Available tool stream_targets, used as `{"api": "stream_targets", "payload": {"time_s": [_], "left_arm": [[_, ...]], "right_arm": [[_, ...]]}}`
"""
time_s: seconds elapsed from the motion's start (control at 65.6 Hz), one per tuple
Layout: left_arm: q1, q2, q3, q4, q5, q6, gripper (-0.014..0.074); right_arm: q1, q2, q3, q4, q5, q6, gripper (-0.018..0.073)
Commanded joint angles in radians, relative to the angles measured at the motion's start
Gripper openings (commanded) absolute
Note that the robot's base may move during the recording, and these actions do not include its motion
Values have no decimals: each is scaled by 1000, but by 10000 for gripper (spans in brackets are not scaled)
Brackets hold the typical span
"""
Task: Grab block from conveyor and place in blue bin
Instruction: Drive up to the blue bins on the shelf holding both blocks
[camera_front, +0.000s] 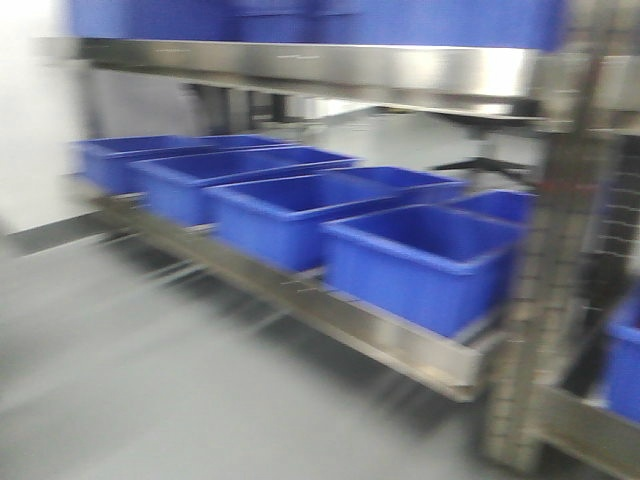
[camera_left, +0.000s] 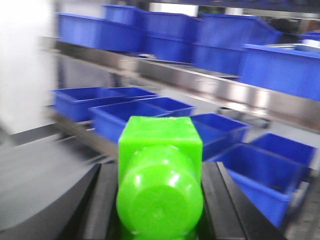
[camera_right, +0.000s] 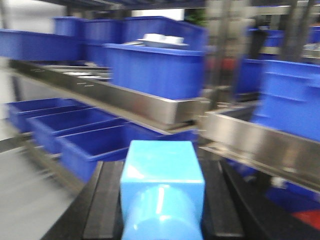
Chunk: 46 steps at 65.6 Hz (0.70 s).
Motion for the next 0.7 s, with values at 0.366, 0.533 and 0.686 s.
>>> {"api": "stream_targets", "payload": {"time_s": [0.366, 0.533, 0.686], "left_arm": [[-4, -5, -3, 0, -20, 2, -111], [-4, -5, -3, 0, -20, 2, -111], [-4, -5, -3, 0, -20, 2, -111]], "right_arm": [[-1, -4, 3, -4, -24, -5, -162], [-1, -4, 3, -4, -24, -5, -162], [-1, -4, 3, -4, -24, -5, -162]]}}
